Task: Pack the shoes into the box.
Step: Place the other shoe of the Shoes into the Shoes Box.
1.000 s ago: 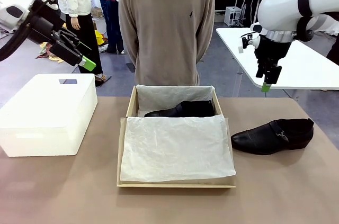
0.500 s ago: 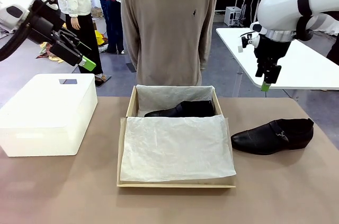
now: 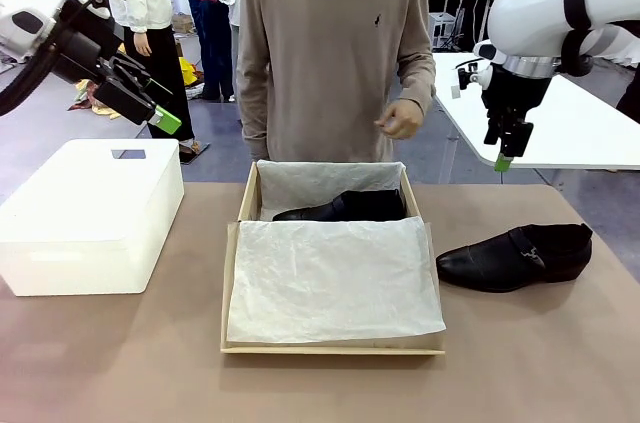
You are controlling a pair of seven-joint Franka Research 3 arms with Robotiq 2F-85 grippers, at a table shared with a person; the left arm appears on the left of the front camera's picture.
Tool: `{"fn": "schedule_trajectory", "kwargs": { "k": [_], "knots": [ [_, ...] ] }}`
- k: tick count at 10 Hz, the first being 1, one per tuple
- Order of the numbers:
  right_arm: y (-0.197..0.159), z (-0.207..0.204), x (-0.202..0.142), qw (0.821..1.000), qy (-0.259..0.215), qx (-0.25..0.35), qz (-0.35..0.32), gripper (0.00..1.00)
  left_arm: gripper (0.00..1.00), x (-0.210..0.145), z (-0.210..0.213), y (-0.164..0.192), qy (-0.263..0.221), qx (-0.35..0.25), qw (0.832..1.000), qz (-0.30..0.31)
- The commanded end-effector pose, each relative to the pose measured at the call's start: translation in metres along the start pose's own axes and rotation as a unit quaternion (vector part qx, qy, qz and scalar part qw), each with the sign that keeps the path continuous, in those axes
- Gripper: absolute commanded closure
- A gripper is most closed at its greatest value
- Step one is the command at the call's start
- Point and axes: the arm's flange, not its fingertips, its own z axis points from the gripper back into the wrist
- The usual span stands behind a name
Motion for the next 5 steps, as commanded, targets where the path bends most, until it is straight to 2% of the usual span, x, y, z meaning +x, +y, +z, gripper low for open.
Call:
{"fn": "schedule_trajectory", "kwargs": {
  "k": [1,5],
  "knots": [
    [0.014,0.002,-0.025,1.0,-0.003,-0.015,0.02,0.0,0.0,-0.001,0.001,0.001,-0.008,-0.005,1.0,-0.006],
    [0.03,-0.002,-0.068,0.999,-0.011,-0.011,0.041,0.0,0.0,-0.001,0.001,0.001,-0.008,-0.005,1.0,-0.006]
  ]
}}
